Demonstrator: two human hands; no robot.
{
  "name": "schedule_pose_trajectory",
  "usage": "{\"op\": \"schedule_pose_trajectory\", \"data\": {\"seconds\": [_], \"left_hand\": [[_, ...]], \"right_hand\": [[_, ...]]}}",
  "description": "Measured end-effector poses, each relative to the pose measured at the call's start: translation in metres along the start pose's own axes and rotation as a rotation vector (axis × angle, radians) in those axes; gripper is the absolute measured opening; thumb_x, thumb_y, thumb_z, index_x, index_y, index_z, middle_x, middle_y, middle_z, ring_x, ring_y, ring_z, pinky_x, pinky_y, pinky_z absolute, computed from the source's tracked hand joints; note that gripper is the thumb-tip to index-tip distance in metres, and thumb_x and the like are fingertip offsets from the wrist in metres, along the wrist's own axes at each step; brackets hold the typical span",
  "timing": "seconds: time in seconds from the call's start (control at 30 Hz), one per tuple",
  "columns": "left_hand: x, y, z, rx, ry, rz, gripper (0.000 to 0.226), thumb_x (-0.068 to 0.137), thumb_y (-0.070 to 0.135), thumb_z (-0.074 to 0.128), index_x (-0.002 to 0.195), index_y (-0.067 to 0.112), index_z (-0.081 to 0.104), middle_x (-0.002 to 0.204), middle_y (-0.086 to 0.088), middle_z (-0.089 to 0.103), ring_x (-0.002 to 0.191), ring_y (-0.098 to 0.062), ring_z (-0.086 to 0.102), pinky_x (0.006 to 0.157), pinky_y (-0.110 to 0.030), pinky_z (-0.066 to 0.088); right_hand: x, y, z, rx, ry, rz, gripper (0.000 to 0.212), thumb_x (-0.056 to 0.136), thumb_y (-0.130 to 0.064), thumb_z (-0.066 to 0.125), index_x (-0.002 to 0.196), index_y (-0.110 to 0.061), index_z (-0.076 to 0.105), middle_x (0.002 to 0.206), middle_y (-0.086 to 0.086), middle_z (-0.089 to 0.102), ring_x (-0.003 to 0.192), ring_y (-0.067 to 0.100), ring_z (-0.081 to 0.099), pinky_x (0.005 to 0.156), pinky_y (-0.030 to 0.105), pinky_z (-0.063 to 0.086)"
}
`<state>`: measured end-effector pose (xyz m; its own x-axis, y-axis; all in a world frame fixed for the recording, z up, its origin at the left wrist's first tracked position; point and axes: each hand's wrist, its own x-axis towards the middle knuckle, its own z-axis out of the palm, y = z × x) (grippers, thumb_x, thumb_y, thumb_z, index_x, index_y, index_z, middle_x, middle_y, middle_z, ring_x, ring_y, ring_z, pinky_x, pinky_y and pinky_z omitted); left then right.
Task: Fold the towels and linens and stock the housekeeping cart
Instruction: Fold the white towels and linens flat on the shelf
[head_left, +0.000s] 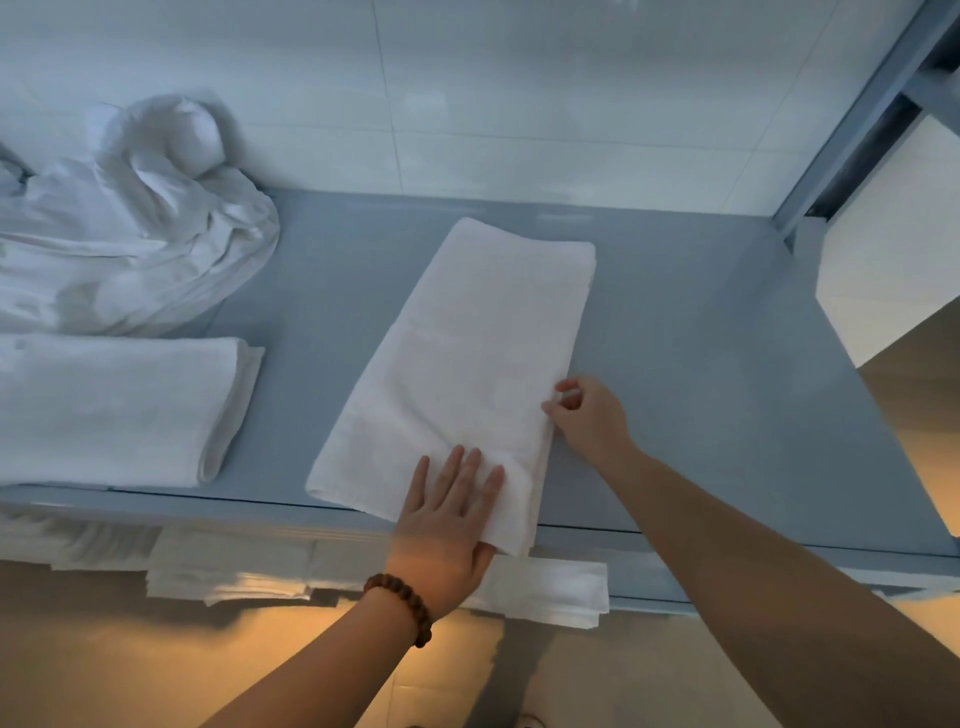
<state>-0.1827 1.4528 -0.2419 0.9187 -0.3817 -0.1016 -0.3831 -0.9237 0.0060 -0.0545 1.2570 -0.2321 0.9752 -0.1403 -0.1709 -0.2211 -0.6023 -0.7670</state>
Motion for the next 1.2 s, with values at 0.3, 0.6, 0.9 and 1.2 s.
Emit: {"op": "schedule_pose_trajectory", "data": {"seconds": [0.3, 0.6, 0.9, 1.2], "left_hand": [[0.015, 0.0, 0.005, -0.011, -0.015, 0.117, 0.07, 0.088, 0.043, 0.026, 0.154, 0.029, 0.008, 0.159, -0.012, 0.017, 0.146, -0.036, 0.01, 0.116, -0.061, 0.011], [0.02, -0.006, 0.009, -0.02, -0.089, 0.177, 0.075, 0.088, 0.044, 0.031, 0.153, 0.036, -0.005, 0.162, -0.005, -0.006, 0.146, -0.038, -0.005, 0.114, -0.064, 0.009], [0.034, -0.012, -0.009, -0.281, 0.053, 0.157, 0.07, 0.091, 0.073, 0.011, 0.142, 0.036, 0.04, 0.144, 0.001, 0.046, 0.136, -0.029, 0.037, 0.114, -0.055, 0.017], [0.089, -0.004, 0.007, -0.13, 0.016, -0.214, 0.077, 0.086, 0.07, 0.0, 0.151, 0.032, -0.014, 0.161, -0.006, -0.016, 0.145, -0.034, -0.021, 0.108, -0.066, -0.016]], "right_hand": [[0.02, -0.005, 0.01, -0.054, 0.131, 0.084, 0.028, 0.08, -0.032, 0.074, 0.089, -0.009, 0.062, 0.085, 0.007, 0.064, 0.086, 0.025, 0.062, 0.073, 0.029, 0.042], [0.047, -0.014, 0.002, -0.115, 0.161, 0.091, 0.026, 0.091, -0.026, 0.06, 0.09, -0.002, 0.068, 0.093, 0.018, 0.069, 0.092, 0.033, 0.064, 0.076, 0.033, 0.044], [0.099, -0.017, -0.02, -0.166, 0.042, 0.176, 0.049, 0.091, -0.052, 0.052, 0.085, -0.004, 0.056, 0.093, 0.018, 0.057, 0.095, 0.03, 0.06, 0.075, 0.032, 0.037], [0.128, -0.021, -0.005, -0.215, 0.072, 0.138, 0.048, 0.085, -0.039, 0.064, 0.103, 0.006, 0.067, 0.108, 0.023, 0.066, 0.105, 0.034, 0.062, 0.081, 0.033, 0.046]]}}
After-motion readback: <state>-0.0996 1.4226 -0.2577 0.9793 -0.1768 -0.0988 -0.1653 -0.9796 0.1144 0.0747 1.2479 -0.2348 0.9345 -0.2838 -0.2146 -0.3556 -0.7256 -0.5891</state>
